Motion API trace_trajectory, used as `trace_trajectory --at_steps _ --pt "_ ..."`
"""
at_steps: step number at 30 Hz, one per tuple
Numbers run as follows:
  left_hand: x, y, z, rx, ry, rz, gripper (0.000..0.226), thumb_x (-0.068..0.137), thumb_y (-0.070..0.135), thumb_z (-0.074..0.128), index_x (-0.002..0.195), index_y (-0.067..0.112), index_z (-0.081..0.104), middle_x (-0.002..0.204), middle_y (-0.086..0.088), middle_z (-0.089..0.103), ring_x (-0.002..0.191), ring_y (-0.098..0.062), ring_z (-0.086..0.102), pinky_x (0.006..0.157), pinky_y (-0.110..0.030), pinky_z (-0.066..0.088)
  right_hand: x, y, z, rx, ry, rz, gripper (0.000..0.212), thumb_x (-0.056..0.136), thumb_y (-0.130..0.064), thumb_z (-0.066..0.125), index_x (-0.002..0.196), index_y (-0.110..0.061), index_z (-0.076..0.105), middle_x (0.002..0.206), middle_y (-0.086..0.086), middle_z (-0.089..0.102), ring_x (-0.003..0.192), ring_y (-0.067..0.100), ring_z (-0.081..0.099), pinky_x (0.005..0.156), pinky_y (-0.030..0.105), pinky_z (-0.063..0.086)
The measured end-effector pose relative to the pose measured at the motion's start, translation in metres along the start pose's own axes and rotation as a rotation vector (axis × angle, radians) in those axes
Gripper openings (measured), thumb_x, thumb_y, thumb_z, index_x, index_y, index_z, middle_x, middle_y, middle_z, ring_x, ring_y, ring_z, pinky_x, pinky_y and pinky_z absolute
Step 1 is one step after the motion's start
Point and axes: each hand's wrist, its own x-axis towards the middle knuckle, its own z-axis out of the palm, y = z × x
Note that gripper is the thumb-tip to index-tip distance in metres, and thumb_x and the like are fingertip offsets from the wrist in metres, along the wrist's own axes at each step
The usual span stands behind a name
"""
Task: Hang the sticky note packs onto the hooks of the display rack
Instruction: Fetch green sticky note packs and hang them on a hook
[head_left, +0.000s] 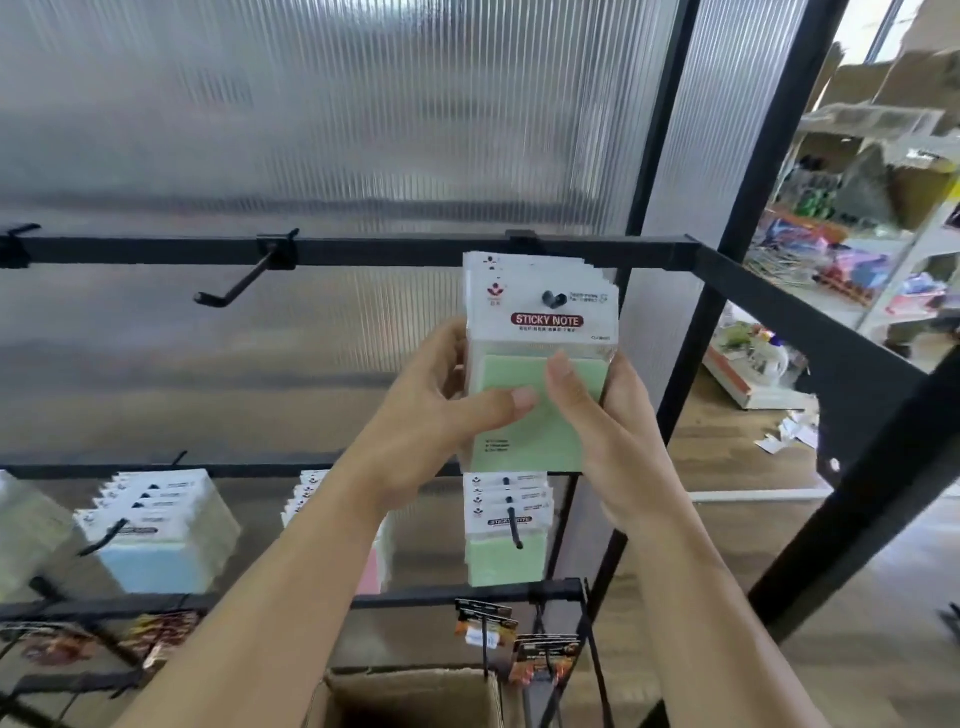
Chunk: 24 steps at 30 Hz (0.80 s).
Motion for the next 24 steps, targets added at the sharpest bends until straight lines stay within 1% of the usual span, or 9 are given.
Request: trace_trajectory --at_steps 2,4,6,9,13,15,19,21,24 --pt "-0.008 0.005 0.005 -0.046 -0.027 0.008 0.072 0.067 0.029 0.077 0.132 0.016 0.048 0.124 -0.008 0.066 0.112 -0.026 0.066 0.085 -0.041 0.057 -0.008 -0.003 0.004 0.036 0.032 -0.021 0.055 0.083 -0.04 0.064 0.127 -0.011 0.048 0.115 0.007 0.068 0.104 0.023 0.067 0.077 0.038 0.057" --pt "-0.019 0.013 0.014 -0.112 -0.034 0.011 0.07 0.066 0.026 0.077 0.128 0.016 0.047 0.115 -0.002 0.07 0.102 -0.019 0.07 0.074 -0.03 0.057 -0.017 -0.008 0.009 0.07 0.063 -0.039 0.053 0.084 -0.037 0.062 0.126 -0.01 0.048 0.113 0.004 0.068 0.102 0.021 0.067 0.073 0.031 0.056" --pt "-0.03 0.023 0.022 -0.157 -0.031 0.027 0.068 0.065 0.028 0.075 0.126 0.017 0.048 0.112 0.0 0.071 0.099 -0.015 0.07 0.073 -0.025 0.056 -0.027 -0.018 0.013 0.037 0.094 -0.061 0.054 0.079 -0.044 0.062 0.124 -0.015 0.051 0.11 -0.002 0.069 0.1 0.014 0.068 0.071 0.025 0.055" --pt "-0.044 0.044 0.03 -0.146 -0.038 0.097 0.067 0.066 0.037 0.071 0.127 0.02 0.048 0.115 0.001 0.07 0.105 -0.017 0.068 0.079 -0.027 0.054 -0.042 -0.041 0.019 -0.029 0.134 -0.12 0.053 0.074 -0.051 0.06 0.12 -0.024 0.054 0.108 -0.008 0.07 0.098 0.01 0.068 0.072 0.025 0.055" --pt "-0.066 0.065 0.036 -0.137 -0.074 0.149 0.07 0.065 0.041 0.07 0.129 0.022 0.047 0.115 0.004 0.069 0.105 -0.016 0.068 0.078 -0.028 0.055 -0.066 -0.07 0.027 0.009 0.113 -0.222 0.054 0.081 -0.039 0.059 0.125 -0.008 0.051 0.109 0.001 0.069 0.098 0.016 0.068 0.072 0.025 0.055" --pt "-0.078 0.065 0.042 -0.124 -0.112 0.131 0.074 0.066 0.043 0.069 0.133 0.021 0.044 0.119 0.003 0.068 0.108 -0.016 0.067 0.08 -0.029 0.056 -0.084 -0.072 0.027 0.004 0.125 -0.216 0.05 0.082 -0.036 0.059 0.124 -0.011 0.05 0.108 -0.002 0.07 0.098 0.015 0.068 0.073 0.027 0.056" --pt "-0.108 0.047 0.065 -0.173 -0.191 0.058 0.071 0.067 0.043 0.069 0.131 0.023 0.046 0.118 0.01 0.069 0.108 -0.008 0.067 0.078 -0.018 0.054 -0.131 -0.062 0.019 -0.084 0.203 -0.127 0.055 0.078 -0.049 0.068 0.12 -0.017 0.052 0.109 0.003 0.069 0.097 0.023 0.068 0.074 0.041 0.058" --pt "-0.123 0.036 0.083 -0.226 -0.212 0.014 0.065 0.063 0.042 0.071 0.123 0.029 0.05 0.11 0.016 0.071 0.1 0.0 0.068 0.072 -0.011 0.053 -0.156 -0.058 0.009 -0.12 0.282 -0.088 0.048 0.076 -0.046 0.068 0.112 -0.017 0.055 0.101 0.0 0.071 0.091 0.019 0.07 0.068 0.034 0.058" --pt "-0.133 0.023 0.118 -0.289 -0.274 -0.052 0.068 0.059 0.037 0.074 0.122 0.026 0.051 0.108 0.01 0.073 0.098 -0.007 0.07 0.071 -0.016 0.055 -0.191 -0.058 -0.016 -0.185 0.402 -0.03 0.045 0.072 -0.045 0.061 0.105 -0.014 0.058 0.092 -0.005 0.072 0.083 0.013 0.071 0.062 0.024 0.054"
